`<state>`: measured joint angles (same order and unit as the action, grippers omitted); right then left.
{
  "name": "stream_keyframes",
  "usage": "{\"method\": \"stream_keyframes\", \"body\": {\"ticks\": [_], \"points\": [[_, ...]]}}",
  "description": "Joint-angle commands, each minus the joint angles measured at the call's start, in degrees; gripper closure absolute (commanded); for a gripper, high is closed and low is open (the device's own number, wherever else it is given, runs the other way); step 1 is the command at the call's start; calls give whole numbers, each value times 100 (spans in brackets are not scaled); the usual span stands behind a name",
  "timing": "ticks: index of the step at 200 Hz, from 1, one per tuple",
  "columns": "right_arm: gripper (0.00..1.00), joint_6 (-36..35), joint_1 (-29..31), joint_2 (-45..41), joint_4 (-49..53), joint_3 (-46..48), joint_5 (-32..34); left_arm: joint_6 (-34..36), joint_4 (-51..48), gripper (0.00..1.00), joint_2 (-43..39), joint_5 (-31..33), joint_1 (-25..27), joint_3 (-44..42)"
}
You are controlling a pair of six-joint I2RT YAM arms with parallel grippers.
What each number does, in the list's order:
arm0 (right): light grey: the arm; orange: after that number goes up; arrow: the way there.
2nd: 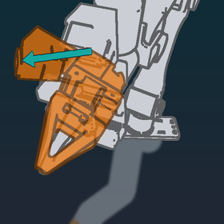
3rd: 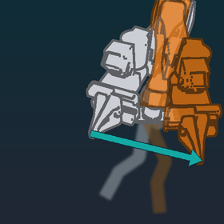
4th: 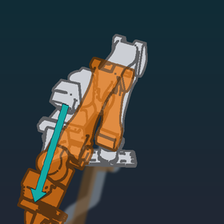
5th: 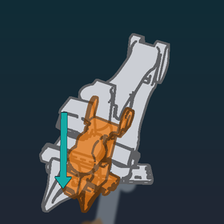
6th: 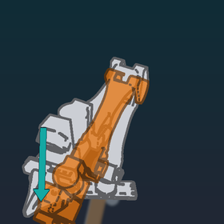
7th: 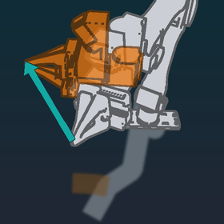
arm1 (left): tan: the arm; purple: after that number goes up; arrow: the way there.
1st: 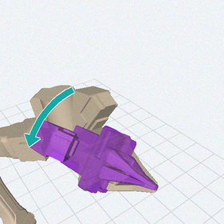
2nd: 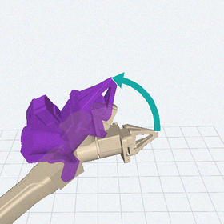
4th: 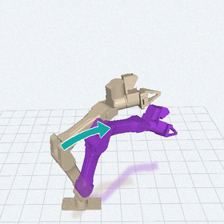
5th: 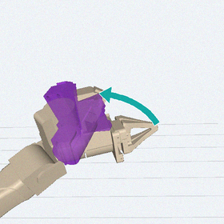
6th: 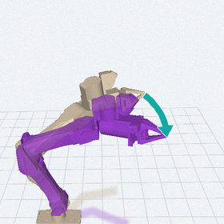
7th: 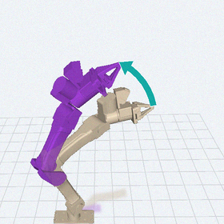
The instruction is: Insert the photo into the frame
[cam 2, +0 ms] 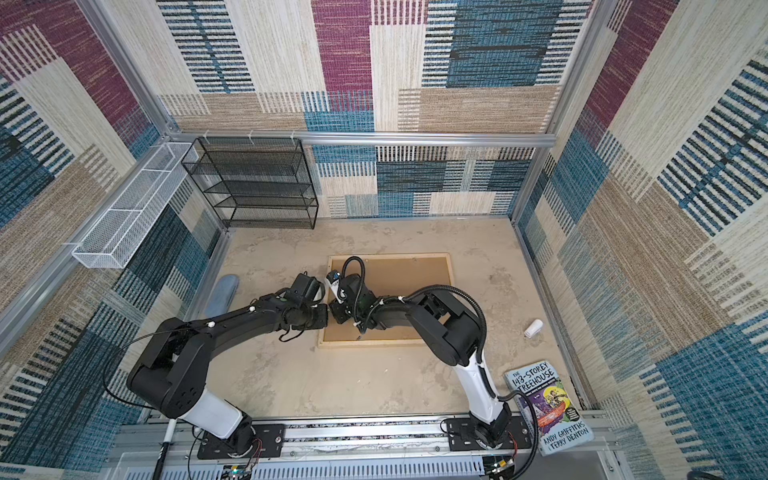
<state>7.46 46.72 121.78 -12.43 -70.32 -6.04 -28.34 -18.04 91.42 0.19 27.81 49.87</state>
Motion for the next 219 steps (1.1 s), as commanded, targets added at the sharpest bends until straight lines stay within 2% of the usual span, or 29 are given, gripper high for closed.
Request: {"method": "stream_keyframes", "body": {"ticks": [1, 56, 111, 172, 219], "points": [[79, 43, 53, 197, 1207, 89, 505, 92, -15, 81, 18, 8, -4, 28], [79, 92, 100, 238, 1234, 159, 786, 66, 9, 81, -23, -10, -2, -36], [81, 722, 96, 138, 1153, 301, 1000, 18, 33, 81, -62, -14, -2, -63], [80, 880, 94, -248, 865, 348, 107, -121, -48, 82, 7, 203, -4, -83], [86, 1019, 94, -452, 655, 515, -661, -146, -59, 82, -19, 235, -12, -98]]}}
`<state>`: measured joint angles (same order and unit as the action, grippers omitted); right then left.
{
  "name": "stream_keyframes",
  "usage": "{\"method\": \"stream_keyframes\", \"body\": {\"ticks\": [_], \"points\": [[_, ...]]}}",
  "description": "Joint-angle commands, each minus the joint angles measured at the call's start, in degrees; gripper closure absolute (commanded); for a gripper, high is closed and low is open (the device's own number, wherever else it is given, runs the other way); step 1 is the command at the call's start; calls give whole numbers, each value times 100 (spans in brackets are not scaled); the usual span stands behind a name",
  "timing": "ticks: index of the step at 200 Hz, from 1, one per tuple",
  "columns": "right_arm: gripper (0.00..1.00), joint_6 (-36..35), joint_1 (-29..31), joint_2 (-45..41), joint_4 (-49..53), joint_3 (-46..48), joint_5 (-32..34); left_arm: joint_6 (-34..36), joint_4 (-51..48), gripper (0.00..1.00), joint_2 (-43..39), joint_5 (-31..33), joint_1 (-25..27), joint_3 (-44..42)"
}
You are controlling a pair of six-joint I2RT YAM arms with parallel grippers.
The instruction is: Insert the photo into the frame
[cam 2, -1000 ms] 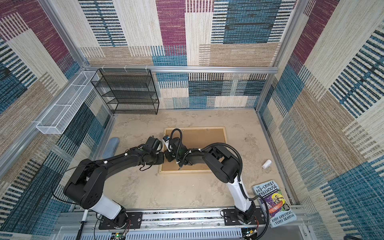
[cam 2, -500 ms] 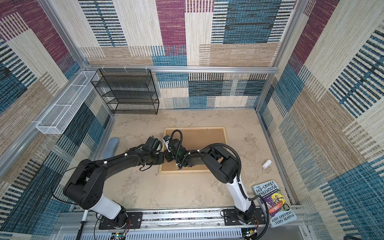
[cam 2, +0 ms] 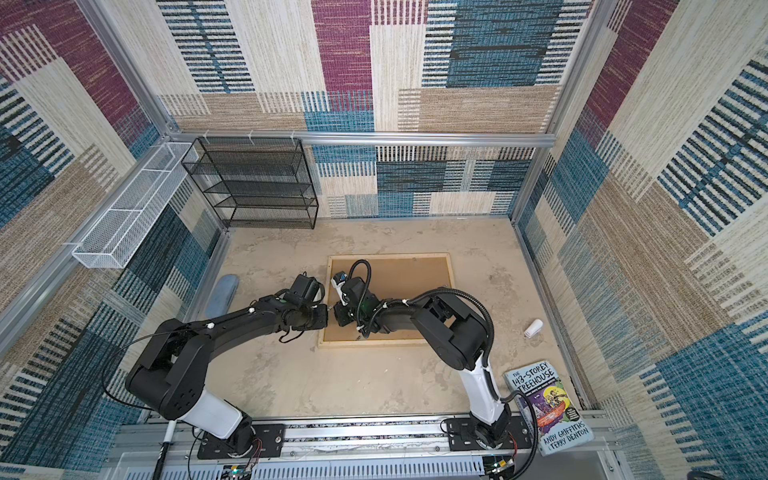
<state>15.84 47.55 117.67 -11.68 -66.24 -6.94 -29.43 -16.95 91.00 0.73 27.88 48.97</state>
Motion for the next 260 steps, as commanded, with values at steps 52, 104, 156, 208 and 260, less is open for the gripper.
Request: {"method": "stream_keyframes", "body": {"ticks": [52, 104, 156, 208, 260], "points": [[87, 328, 16, 248, 731, -193, -352, 15, -116, 82, 8, 76, -19, -19], [92, 808, 17, 492, 1188, -543, 565, 40, -98, 82, -16, 8, -15, -51], [96, 1244, 10, 699, 843, -471, 279, 69, -23, 82, 5, -119, -11, -55], [95, 1349, 2, 668, 737, -548, -94, 56, -52, 82, 8, -64, -18, -54], [82, 1438, -504, 318, 505, -214, -1268, -34, -210, 77, -34, 210, -71, -12]]}}
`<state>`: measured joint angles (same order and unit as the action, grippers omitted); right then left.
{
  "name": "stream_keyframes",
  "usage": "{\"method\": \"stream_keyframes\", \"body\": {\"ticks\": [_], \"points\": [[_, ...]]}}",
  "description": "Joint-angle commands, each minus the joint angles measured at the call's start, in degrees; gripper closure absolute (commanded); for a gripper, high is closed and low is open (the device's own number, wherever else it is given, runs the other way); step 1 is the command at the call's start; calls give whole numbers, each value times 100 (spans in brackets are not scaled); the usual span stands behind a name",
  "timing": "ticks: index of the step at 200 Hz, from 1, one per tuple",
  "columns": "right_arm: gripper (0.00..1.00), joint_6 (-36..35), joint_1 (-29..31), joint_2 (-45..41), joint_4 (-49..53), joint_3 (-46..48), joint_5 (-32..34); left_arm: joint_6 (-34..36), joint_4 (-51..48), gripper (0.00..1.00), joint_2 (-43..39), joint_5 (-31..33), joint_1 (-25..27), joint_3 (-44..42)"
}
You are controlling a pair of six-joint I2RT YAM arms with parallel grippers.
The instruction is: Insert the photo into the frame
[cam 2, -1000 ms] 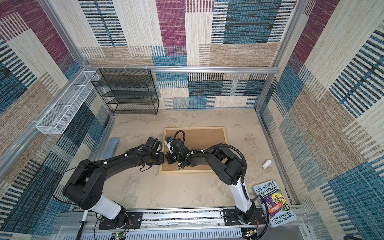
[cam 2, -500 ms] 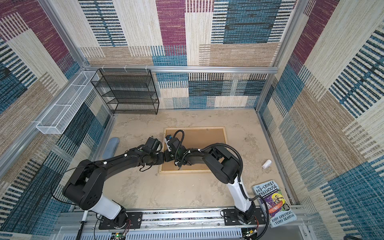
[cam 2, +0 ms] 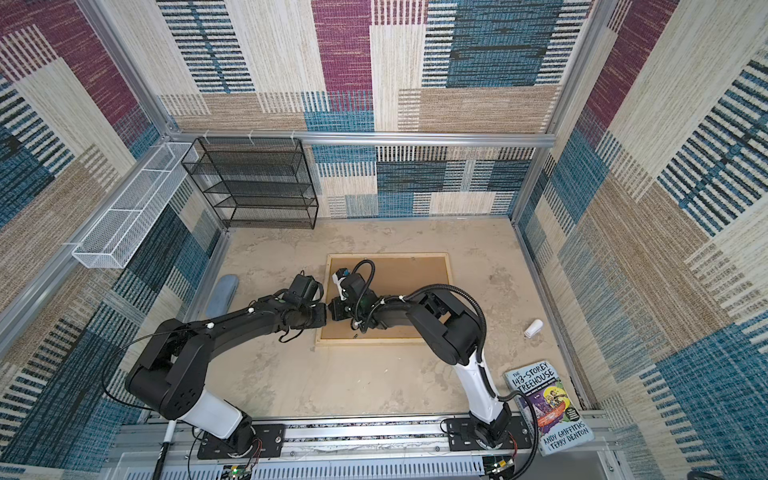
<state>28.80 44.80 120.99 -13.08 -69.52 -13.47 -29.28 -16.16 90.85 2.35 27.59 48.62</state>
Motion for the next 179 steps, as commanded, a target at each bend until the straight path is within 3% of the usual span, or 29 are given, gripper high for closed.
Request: {"method": "stream_keyframes", "body": {"ticks": [1, 32, 72, 179], "points": [[81, 143, -241, -14, 642, 114, -644, -51, -285, 77, -17, 47, -43, 28], [73, 51, -357, 130, 654, -23, -1412, -34, -295, 77, 52, 52, -61, 86], [78, 93, -358, 294, 489, -106, -1952, 10, -236, 78, 84, 90, -91, 113], [96, 474, -366, 543, 332, -291, -1331, 63, -155, 83, -62, -102, -96, -26]]}}
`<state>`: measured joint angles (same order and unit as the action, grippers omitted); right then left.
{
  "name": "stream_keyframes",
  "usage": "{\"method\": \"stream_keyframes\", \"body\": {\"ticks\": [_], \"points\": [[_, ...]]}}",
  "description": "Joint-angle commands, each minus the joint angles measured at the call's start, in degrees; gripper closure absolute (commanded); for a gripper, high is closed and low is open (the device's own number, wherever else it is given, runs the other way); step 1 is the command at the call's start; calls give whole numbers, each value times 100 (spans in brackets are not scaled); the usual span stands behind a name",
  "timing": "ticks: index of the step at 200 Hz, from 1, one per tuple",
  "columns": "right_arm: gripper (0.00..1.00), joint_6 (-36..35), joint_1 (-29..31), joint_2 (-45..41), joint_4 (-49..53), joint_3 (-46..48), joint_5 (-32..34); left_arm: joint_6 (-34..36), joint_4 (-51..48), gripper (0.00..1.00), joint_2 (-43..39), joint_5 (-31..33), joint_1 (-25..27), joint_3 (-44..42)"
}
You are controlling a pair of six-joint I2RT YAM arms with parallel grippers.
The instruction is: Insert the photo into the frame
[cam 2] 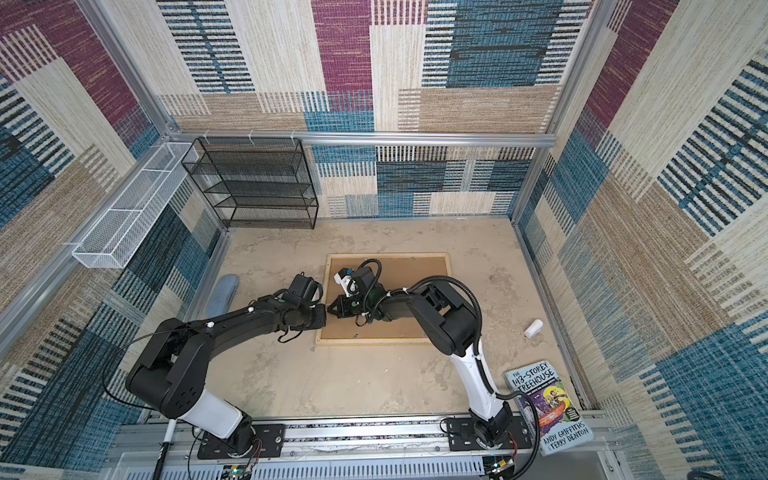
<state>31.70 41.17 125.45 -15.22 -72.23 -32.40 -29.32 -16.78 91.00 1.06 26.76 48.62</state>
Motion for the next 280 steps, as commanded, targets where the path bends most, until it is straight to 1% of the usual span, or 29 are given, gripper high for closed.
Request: {"method": "stream_keyframes", "body": {"ticks": [1, 48, 98, 149, 187, 239, 280], "points": [[96, 189, -4, 100, 547, -20, 574, 62, -96, 83, -80, 26, -13, -27], [98, 400, -52, 128, 358, 17, 883, 67, -66, 83, -144, -61, -13, -94], [99, 547, -50, 266, 129, -10, 712, 111, 16, 83, -38, -201, -13, -73], [99, 700, -47, 301, -68, 41, 692, 52, 144, 83, -64, -347, 0, -123], [100, 984, 3, 332, -380, 146, 668, 23, 174, 83, -70, -339, 31, -168], [100, 1101, 90, 428, -400, 71, 595, 22, 174, 83, -73, -284, 75, -150], [100, 1053, 186, 103, -308, 478, 861, -50, 60, 83, -188, -103, 76, -179]]}}
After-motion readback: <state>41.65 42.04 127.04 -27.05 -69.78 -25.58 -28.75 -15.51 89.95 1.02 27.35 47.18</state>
